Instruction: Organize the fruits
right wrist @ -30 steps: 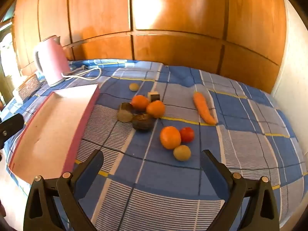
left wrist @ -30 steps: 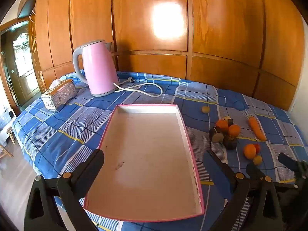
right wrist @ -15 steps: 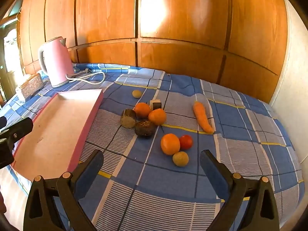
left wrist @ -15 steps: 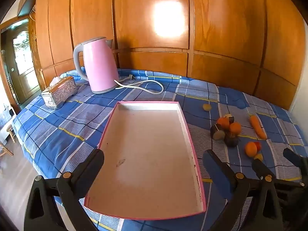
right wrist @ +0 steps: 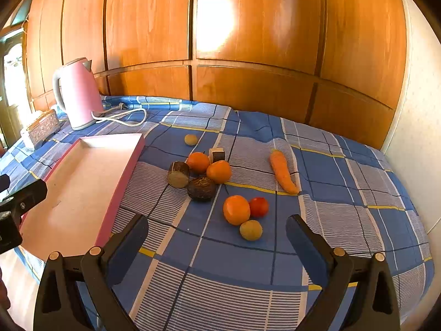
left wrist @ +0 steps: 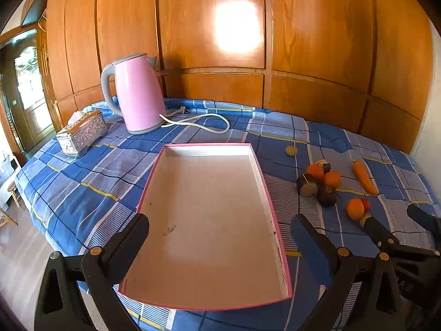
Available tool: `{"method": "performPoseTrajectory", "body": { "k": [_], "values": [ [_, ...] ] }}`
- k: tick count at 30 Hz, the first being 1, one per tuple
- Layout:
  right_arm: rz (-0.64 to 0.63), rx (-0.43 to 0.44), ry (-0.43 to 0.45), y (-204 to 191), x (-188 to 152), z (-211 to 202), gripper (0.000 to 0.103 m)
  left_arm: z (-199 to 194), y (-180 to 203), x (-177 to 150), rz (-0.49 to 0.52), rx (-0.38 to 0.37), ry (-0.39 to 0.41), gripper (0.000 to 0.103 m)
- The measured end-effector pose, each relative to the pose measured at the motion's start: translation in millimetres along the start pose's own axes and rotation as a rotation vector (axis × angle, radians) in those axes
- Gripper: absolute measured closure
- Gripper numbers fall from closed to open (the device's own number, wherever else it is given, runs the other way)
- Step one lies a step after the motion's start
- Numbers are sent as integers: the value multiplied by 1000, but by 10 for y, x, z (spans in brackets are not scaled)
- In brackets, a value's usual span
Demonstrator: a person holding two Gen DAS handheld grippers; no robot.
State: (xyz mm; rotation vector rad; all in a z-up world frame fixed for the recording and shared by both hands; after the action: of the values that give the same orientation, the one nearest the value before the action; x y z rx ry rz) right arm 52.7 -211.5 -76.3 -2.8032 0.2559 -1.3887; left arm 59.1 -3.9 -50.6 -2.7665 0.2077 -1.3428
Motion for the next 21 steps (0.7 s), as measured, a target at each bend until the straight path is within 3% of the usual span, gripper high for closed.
{"method": "performPoseTrajectory", "body": {
  "k": [21],
  "values": [
    [-8,-18,-35,131,-18,93,4,109,97,-82,-5,-79,-40,0]
  ]
}}
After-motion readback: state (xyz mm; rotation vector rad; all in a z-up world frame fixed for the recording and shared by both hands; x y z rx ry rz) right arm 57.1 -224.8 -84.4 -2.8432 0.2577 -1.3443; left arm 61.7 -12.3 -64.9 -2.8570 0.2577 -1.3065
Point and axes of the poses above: each gripper's, at about its wrist camera, not at the fingertips, and z roughly the way its jaws point, y to its right, x to its top, the point moved 8 cm from there along z, roughly the way its jaws point, and after that the axes turned 7 degrees about z, right-handed, at the moved point
